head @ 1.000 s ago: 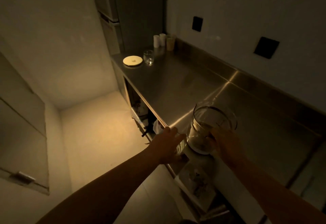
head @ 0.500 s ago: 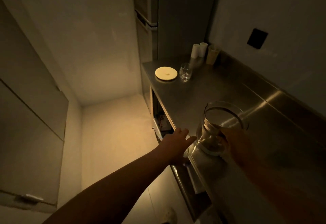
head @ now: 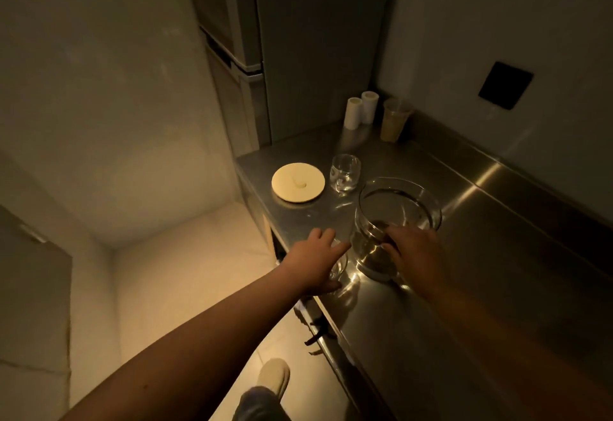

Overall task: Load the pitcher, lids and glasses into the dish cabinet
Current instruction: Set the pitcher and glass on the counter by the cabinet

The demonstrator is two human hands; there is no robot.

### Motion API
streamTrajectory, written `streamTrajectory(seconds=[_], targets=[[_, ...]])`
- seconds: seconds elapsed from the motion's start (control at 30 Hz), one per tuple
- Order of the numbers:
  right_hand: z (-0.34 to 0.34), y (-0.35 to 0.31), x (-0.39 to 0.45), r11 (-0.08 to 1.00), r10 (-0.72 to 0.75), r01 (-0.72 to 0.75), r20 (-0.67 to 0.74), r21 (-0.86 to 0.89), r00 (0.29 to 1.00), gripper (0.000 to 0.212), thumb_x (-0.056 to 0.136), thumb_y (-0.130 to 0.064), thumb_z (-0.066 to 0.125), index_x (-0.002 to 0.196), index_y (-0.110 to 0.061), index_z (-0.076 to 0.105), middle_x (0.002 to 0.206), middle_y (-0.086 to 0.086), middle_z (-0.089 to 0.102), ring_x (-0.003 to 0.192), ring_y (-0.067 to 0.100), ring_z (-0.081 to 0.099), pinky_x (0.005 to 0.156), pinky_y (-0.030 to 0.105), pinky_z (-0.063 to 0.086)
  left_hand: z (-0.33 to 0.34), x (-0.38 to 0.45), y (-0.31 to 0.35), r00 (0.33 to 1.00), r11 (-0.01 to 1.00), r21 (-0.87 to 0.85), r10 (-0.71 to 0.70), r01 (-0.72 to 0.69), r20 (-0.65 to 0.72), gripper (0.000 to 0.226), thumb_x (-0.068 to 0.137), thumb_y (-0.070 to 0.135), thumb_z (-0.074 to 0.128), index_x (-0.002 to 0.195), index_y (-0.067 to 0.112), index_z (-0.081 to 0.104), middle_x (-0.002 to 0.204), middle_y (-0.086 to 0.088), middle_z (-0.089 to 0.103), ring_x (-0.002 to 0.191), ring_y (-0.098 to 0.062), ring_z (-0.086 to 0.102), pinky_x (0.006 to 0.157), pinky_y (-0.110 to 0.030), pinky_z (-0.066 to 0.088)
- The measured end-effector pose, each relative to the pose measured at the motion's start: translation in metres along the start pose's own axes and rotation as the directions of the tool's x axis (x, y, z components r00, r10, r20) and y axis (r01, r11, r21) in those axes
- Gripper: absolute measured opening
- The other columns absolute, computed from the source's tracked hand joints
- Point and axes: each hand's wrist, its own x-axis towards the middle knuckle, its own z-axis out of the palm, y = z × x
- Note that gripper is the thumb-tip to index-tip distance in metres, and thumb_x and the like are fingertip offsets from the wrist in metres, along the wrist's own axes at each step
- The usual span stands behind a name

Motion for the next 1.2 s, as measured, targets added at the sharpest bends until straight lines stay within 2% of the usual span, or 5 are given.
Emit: streamTrajectory(seconds=[0.23, 0.63, 0.87, 1.0, 1.2], targets=[[0.028, -0.005, 0.078, 0.969, 0.239, -0.243, -0.065, -0.054, 0.969, 0.01, 0.086, -0.025, 0.062, 0.096, -0.026, 0.063, 0.096, -0.004, 0.065, 0.098, 0.017, 0.055, 0.092, 0.036, 0.039, -0.001, 0.083, -0.072, 0.973, 0.976, 0.007, 0.218, -0.219, 0.068, 0.079, 0.08, 0.047, 0.062, 0.144, 0.026, 0.022, 0.139, -0.012, 0.032, 0.124, -0.031, 0.032, 0.085, -0.042, 0.048], [0.047, -0.011, 0.11, 0.871, 0.466, -0.473, -0.082, -0.131, 0.881, 0.004, 0.086, -0.033, 0.056, 0.089, -0.033, 0.055, 0.095, -0.005, 0.06, 0.096, 0.021, 0.053, 0.081, 0.032, 0.038, 0.003, 0.13, -0.097, 0.889, 0.892, 0.017, 0.448, -0.451, 0.098, 0.079, 0.081, 0.05, 0.06, 0.146, 0.025, 0.022, 0.142, -0.012, 0.032, 0.125, -0.031, 0.032, 0.086, -0.038, 0.045], [0.04, -0.019, 0.113, 0.878, 0.423, -0.435, -0.099, -0.201, 0.901, 0.006, 0.087, -0.027, 0.058, 0.092, -0.025, 0.058, 0.095, -0.003, 0.062, 0.097, 0.021, 0.056, 0.083, 0.032, 0.034, 0.007, 0.128, -0.093, 0.907, 0.908, 0.025, 0.415, -0.417, 0.071, 0.085, 0.081, 0.058, 0.056, 0.148, 0.027, 0.014, 0.147, -0.012, 0.027, 0.129, -0.032, 0.031, 0.091, -0.039, 0.042], [0.038, -0.038, 0.115, 0.906, 0.333, -0.356, -0.131, -0.228, 0.934, 0.026, 0.088, -0.028, 0.057, 0.112, -0.017, 0.054, 0.113, 0.002, 0.057, 0.11, 0.02, 0.05, 0.097, 0.036, 0.035, 0.004, 0.118, -0.107, 0.943, 0.941, -0.086, 0.331, -0.327, 0.039, 0.092, 0.08, 0.07, 0.045, 0.15, 0.028, 0.002, 0.156, -0.006, 0.014, 0.14, -0.027, 0.018, 0.104, -0.044, 0.034], [0.046, -0.1, 0.146, 0.967, 0.215, -0.233, -0.166, -0.1, 0.962, 0.041, 0.089, -0.026, 0.058, 0.128, -0.014, 0.046, 0.13, 0.007, 0.049, 0.121, 0.022, 0.043, 0.1, 0.035, 0.036, -0.004, 0.095, -0.17, 0.963, 0.963, -0.092, 0.243, -0.254, -0.121, 0.078, 0.087, 0.064, 0.036, 0.15, 0.025, 0.01, 0.153, -0.007, 0.025, 0.137, -0.025, 0.027, 0.111, -0.042, 0.027]])
